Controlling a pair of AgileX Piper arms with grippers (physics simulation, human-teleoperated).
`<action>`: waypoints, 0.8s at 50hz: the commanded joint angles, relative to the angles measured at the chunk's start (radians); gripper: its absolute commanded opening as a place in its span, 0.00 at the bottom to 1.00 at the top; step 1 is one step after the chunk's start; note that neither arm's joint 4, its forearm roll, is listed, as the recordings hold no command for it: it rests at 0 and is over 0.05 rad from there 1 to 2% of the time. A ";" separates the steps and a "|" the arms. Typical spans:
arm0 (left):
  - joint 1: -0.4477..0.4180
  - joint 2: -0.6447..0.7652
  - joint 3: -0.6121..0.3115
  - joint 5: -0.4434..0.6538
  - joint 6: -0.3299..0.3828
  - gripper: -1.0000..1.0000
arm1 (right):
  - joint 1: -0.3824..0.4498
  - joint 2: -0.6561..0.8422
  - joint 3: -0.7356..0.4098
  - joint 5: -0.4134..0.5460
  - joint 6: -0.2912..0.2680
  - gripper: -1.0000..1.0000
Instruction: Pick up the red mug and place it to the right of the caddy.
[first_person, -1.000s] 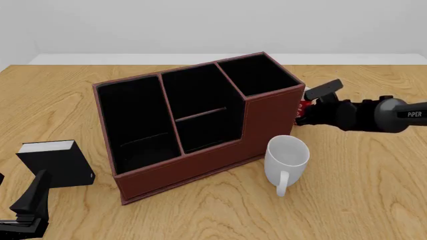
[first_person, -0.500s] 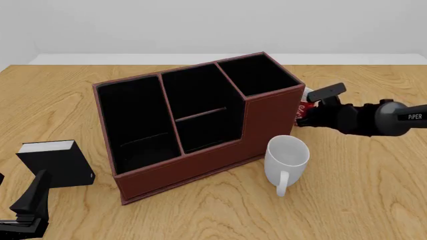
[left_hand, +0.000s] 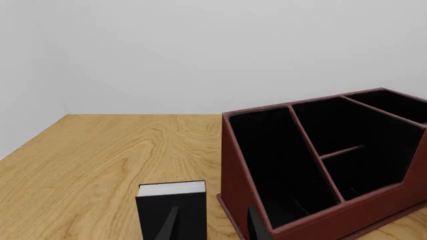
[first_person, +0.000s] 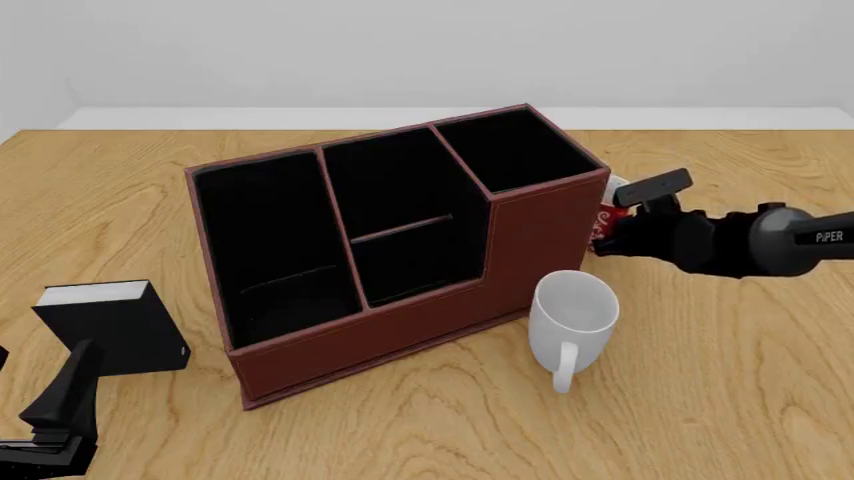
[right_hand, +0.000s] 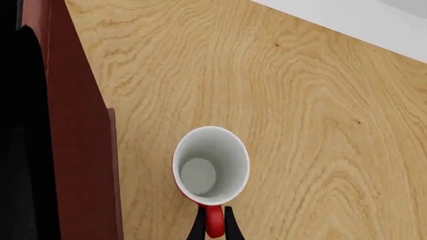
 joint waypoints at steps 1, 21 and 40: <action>0.000 0.000 0.000 0.000 0.000 1.00 | 0.015 0.031 0.051 0.008 0.052 0.00; 0.000 0.000 0.000 0.000 0.000 1.00 | 0.004 0.043 0.059 -0.004 0.054 0.00; 0.000 0.000 0.000 0.000 0.000 1.00 | 0.001 0.051 0.043 0.006 0.066 1.00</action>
